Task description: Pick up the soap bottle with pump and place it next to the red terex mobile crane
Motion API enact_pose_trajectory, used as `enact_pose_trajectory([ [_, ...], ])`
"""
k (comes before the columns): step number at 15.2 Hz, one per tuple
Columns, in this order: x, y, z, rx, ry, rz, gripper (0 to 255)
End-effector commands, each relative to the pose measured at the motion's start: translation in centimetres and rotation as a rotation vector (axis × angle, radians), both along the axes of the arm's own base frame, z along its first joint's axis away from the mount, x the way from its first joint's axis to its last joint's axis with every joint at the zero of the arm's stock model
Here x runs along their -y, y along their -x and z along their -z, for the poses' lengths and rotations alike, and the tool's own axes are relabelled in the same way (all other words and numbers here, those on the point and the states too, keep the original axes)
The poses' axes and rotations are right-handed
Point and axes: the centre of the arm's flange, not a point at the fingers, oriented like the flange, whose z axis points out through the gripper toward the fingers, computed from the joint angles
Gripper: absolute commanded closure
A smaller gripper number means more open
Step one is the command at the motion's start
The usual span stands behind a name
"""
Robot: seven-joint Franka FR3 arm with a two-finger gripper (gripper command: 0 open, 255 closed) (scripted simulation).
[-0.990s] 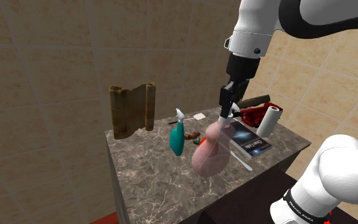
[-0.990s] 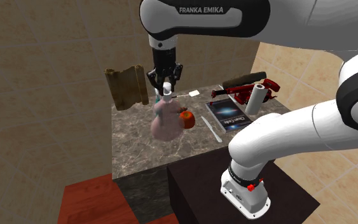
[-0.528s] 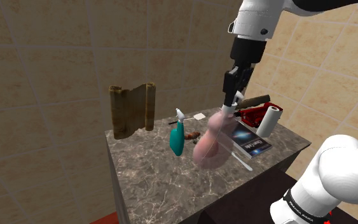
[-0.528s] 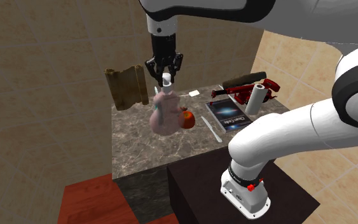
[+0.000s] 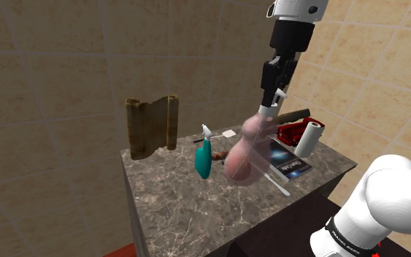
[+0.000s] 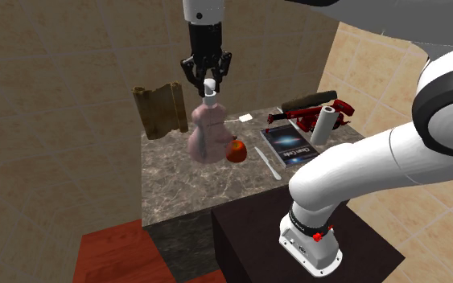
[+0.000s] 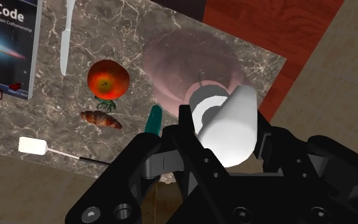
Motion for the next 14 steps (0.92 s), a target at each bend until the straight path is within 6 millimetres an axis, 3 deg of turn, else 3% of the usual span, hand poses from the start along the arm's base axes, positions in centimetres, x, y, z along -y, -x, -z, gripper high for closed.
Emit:
enact_pose_trajectory([
  [1, 0.0, 0.0, -1.1, 0.001, 0.000, 0.000, 255],
  [14, 0.0, 0.0, -8.0, 0.001, 0.000, 0.000, 255],
])
